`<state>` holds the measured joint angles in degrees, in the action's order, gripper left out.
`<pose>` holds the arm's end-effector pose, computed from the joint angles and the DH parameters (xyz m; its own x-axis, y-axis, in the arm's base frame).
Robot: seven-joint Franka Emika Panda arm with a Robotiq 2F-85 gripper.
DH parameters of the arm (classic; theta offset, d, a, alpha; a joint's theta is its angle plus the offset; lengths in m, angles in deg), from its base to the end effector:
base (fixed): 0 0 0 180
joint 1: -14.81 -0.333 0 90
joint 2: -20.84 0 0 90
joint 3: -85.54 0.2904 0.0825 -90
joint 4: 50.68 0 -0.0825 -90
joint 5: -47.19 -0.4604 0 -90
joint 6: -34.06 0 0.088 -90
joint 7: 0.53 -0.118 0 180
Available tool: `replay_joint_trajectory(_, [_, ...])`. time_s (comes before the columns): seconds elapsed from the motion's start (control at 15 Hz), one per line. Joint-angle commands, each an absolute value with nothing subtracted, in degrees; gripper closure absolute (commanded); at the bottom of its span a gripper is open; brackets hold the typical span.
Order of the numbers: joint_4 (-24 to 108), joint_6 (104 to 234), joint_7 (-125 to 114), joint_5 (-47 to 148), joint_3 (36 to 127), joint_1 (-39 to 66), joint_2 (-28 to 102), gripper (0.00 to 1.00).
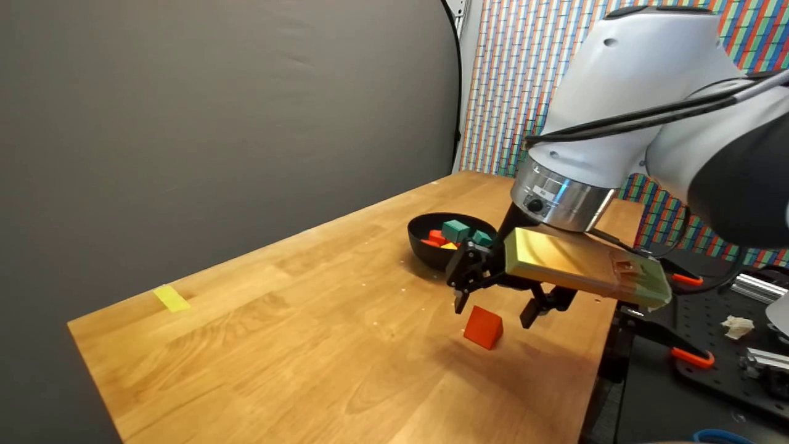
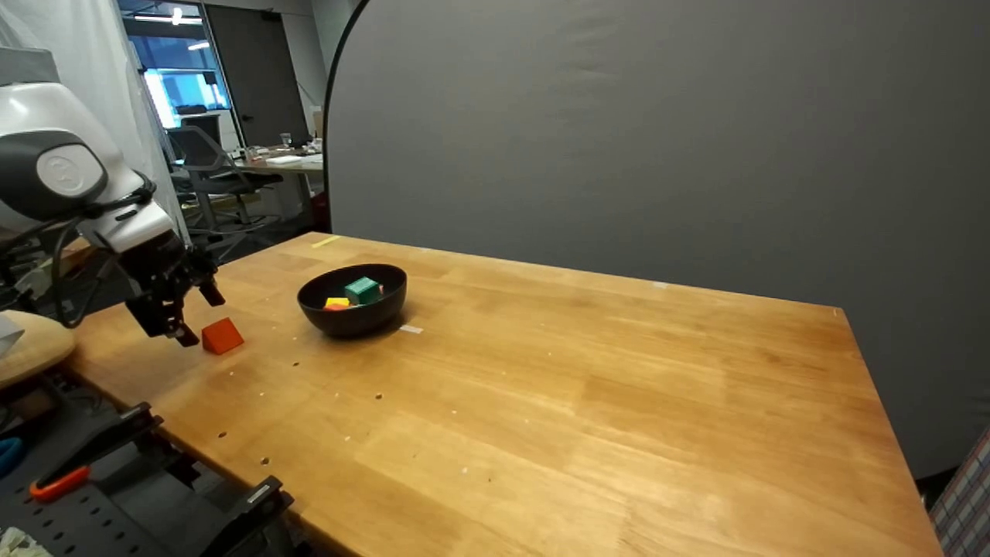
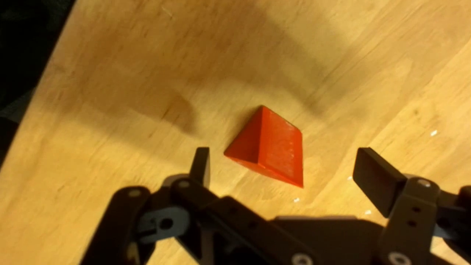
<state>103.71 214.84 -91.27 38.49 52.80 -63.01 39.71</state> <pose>0.3377 0.2643 0.0553 0.5967 -0.7891 0.1455 -0.7625 -0.6141 -0.2034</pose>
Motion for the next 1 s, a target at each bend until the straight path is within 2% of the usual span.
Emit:
replay_joint_trajectory(0.0, [100.0,209.27,-86.65,38.78,59.15,-51.81,37.15,0.0])
replay_joint_trajectory(0.47, [92.97,197.56,-80.8,35.29,80.63,-27.79,39.04,0.0])
replay_joint_trajectory(0.73, [93.02,193.95,-83.3,36.91,86.85,-22.27,39.54,0.0])
replay_joint_trajectory(0.93, [93.17,196.59,-84.37,37.95,88.36,-20.54,40.74,0.0])
